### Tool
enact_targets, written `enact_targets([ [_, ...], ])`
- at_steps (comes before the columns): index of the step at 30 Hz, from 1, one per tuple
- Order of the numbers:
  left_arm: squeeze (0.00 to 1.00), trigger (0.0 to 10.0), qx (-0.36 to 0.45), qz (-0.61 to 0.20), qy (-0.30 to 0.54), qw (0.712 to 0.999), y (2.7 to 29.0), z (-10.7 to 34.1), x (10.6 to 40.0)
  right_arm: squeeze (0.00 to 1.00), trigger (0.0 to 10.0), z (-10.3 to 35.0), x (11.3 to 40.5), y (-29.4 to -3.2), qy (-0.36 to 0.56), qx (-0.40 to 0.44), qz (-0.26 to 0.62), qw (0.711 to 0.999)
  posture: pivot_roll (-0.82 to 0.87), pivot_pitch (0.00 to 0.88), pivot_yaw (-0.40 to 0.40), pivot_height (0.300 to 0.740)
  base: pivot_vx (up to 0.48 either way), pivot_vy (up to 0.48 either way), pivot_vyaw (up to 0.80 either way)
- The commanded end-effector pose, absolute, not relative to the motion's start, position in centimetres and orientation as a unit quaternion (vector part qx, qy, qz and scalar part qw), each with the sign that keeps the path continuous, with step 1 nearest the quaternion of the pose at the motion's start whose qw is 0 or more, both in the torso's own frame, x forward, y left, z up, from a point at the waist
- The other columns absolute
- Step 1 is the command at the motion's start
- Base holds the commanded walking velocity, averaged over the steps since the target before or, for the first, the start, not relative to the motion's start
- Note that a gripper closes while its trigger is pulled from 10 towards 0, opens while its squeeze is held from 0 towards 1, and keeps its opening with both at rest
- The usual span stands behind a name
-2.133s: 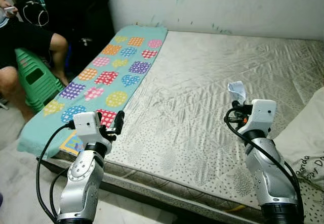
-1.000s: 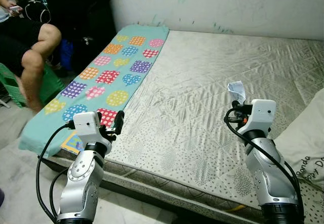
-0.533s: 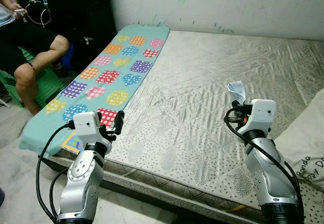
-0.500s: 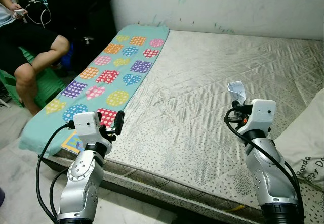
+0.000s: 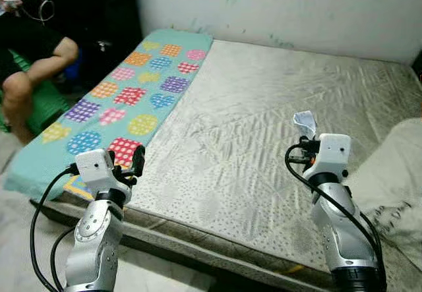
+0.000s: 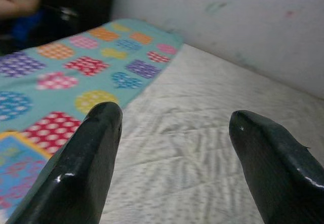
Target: Clean up the room
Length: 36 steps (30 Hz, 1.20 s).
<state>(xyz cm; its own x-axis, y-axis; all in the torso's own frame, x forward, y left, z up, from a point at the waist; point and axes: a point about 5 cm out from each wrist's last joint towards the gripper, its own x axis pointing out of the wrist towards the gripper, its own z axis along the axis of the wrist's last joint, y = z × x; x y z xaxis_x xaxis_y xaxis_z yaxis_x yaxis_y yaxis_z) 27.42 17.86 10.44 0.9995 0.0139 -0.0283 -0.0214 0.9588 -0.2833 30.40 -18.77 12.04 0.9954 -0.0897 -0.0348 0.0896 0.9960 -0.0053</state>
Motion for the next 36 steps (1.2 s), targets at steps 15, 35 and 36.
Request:
enact_targets([
  [15, 0.0, 10.0, -0.153, 0.0, 0.011, 0.988, 17.76, 10.98, 27.71, 0.0, 10.0, 12.06, 30.28, -18.51, 0.015, 0.001, -0.041, 0.999, -0.05, 0.0, 0.011, 0.74, 0.0, 0.0, -0.8],
  [35, 0.0, 10.0, -0.152, -0.004, 0.014, 0.988, 17.75, 11.03, 27.82, 0.0, 10.0, 12.03, 30.62, -18.34, 0.014, 0.005, -0.041, 0.999, -0.05, 0.0, 0.014, 0.74, 0.0, 0.0, -0.16],
  [36, 0.0, 10.0, -0.152, -0.004, 0.014, 0.988, 17.74, 11.03, 27.82, 0.0, 10.0, 12.03, 30.63, -18.33, 0.014, 0.005, -0.041, 0.999, -0.05, 0.0, 0.014, 0.74, 0.0, 0.0, 0.0],
])
